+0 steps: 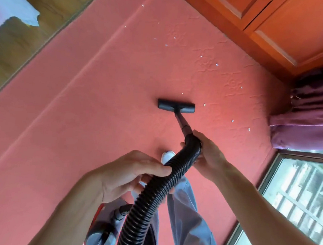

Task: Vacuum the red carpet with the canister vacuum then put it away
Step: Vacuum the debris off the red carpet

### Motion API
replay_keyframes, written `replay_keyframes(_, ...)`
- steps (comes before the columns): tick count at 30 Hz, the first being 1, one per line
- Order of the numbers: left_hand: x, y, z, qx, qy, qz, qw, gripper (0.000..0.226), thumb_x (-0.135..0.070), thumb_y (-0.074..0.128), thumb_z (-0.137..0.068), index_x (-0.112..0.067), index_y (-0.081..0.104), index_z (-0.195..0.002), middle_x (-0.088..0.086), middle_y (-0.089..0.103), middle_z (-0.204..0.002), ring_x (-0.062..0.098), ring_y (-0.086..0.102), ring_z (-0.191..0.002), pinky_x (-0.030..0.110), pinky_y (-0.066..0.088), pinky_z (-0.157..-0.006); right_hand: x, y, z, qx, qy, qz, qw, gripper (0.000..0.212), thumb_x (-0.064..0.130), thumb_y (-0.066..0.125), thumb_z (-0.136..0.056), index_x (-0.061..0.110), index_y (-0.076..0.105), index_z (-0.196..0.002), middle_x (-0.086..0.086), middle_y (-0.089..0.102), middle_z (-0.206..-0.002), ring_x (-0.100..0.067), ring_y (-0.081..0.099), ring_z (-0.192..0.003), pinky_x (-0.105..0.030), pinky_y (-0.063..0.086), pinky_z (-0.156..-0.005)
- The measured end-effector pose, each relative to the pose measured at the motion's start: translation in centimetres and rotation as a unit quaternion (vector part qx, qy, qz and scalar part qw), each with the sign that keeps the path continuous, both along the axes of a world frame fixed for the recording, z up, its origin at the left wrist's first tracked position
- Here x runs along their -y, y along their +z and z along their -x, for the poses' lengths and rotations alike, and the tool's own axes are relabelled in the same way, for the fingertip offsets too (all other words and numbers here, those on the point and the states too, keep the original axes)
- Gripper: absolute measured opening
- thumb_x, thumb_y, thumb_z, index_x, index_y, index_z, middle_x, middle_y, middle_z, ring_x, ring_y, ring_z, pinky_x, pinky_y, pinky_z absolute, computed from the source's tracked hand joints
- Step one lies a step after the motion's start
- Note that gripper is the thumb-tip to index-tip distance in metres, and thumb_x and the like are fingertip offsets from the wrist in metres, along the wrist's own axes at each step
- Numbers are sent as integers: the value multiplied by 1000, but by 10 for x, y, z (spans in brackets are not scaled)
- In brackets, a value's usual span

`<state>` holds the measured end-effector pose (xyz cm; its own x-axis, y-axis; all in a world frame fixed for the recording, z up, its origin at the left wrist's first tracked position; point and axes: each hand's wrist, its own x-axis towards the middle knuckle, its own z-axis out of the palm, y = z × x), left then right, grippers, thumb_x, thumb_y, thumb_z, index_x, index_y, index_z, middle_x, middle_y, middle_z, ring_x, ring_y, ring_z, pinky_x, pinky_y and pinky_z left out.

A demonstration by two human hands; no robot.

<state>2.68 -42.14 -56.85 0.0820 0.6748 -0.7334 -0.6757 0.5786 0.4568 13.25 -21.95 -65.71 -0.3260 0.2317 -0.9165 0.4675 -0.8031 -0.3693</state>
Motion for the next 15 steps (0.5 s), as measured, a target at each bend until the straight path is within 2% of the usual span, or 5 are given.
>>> replay_keyframes(2,4,7,1,-4,-1,-5,1000,24,-30,68,-82,-9,79,-87,13,76,-87,18,72,-74,31,55,-68,7,9,-1,-4,-17,-9,1000,25,30,56,-93,6,60,-87,-14,54,-69,-20,48,-57,-30,33,-59)
replay_keyframes(4,3,13,1,-19,5,-2,1000,25,-30,70,-81,-9,79,-89,15,77,-93,16,71,-74,23,53,-62,8,14,2,-7,-40,-25,999,23,28,57,-94,5,58,-92,-12,57,-65,-18,58,-58,-31,41,-61)
replay_keyframes(7,-7,18,-3,-45,29,14,998,34,-31,74,-81,-2,77,-99,21,75,-106,17,68,-75,20,51,-60,-1,16,14,-15,-58,-31,998,25,28,56,-94,4,57,-91,-14,55,-69,-18,59,-56,-30,45,-58)
replay_keyframes(12,-31,7,-13,-84,99,52,990,34,-33,68,-88,-5,77,-104,19,75,-106,28,70,-87,34,56,-74,-24,-13,45,11,-67,-60,996,30,34,65,-89,6,60,-99,-12,66,-68,-22,62,-67,-32,50,-65)
replay_keyframes(15,-41,-8,-19,-99,153,82,980,33,-34,66,-90,-5,77,-104,15,77,-101,29,71,-89,44,55,-88,-31,-34,66,30,-53,-80,995,34,37,67,-88,7,60,-103,-14,70,-80,-21,61,-66,-27,48,-54)
